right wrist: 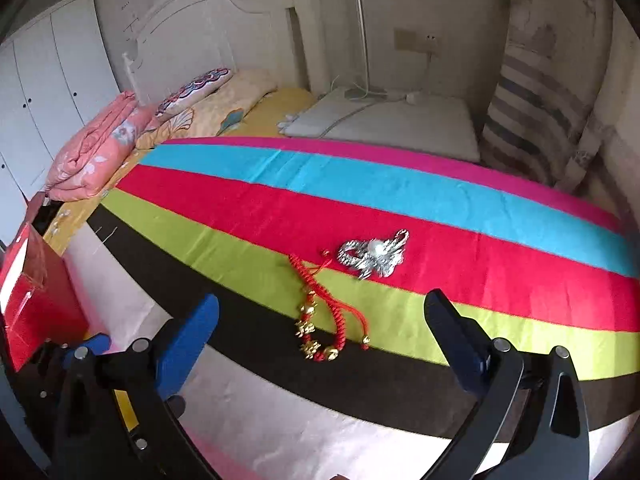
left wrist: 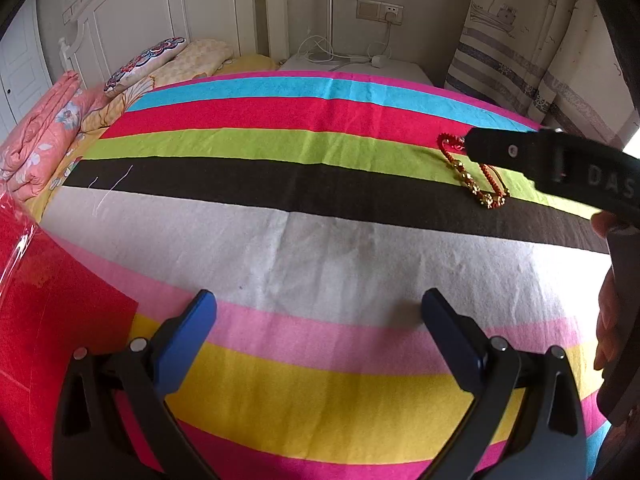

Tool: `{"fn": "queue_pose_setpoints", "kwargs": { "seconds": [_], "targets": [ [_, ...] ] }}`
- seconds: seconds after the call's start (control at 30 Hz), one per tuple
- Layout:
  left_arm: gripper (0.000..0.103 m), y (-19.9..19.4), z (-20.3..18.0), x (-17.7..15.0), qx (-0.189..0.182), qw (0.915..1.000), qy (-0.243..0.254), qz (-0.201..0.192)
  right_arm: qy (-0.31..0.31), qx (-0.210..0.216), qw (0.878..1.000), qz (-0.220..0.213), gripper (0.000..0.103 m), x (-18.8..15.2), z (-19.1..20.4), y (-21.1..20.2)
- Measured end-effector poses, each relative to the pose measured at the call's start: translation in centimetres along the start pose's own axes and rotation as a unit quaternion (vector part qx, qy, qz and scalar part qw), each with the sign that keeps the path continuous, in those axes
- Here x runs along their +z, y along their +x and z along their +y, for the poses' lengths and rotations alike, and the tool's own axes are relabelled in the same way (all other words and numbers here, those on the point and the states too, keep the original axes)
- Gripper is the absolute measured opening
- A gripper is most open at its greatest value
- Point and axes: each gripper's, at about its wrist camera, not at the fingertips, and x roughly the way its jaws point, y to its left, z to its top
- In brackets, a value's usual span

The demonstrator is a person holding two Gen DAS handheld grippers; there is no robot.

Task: Organize jewelry
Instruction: 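Reach the right tool to the red string bracelet and grasp it, then grasp the silver pearl brooch with the left tool while the right tool holds the bracelet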

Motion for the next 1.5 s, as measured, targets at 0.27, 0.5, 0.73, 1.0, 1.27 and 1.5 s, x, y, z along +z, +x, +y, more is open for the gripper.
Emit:
{"fn": "queue_pose_setpoints", "kwargs": {
  "seconds": [0.27,0.5,0.73,1.0,1.27,1.5],
  "targets": [
    [0.101,0.0,0.0,0.0,0.000,1.0000,0.000,0.000,-0.030,-0.024,0.999,0.035,0.054,-0.2,0.9,2.7],
    [0.101,-0.1,0.2,0.1,-0.007,1.0000,-0.004,-0.002,0.023,0.063,0.996,-0.063,0.010,-2.9,-1.1,-3.1],
    [0.101,-0.1,0.0,0.1,-0.002,1.0000,0.000,0.000,0.137,0.158,0.966,-0.153,0.010,-8.6,-8.1,-11.7],
    [0.101,1.1,-5.7,4.2,-0.051,0.9968,0.053,-0.030,0.215,0.106,0.959,-0.151,0.010,-12.3,-13.1,-11.3],
    [0.080,5.1,-12.7,10.4,-0.088,0.9872,0.128,-0.038,0.225,0.109,0.958,-0.139,0.010,-12.6,-13.2,-10.7],
    [0.040,6.9,-15.0,11.2,-0.122,0.9707,0.206,-0.022,0.226,0.111,0.958,-0.134,0.010,-12.0,-13.3,-10.0]
  ]
}}
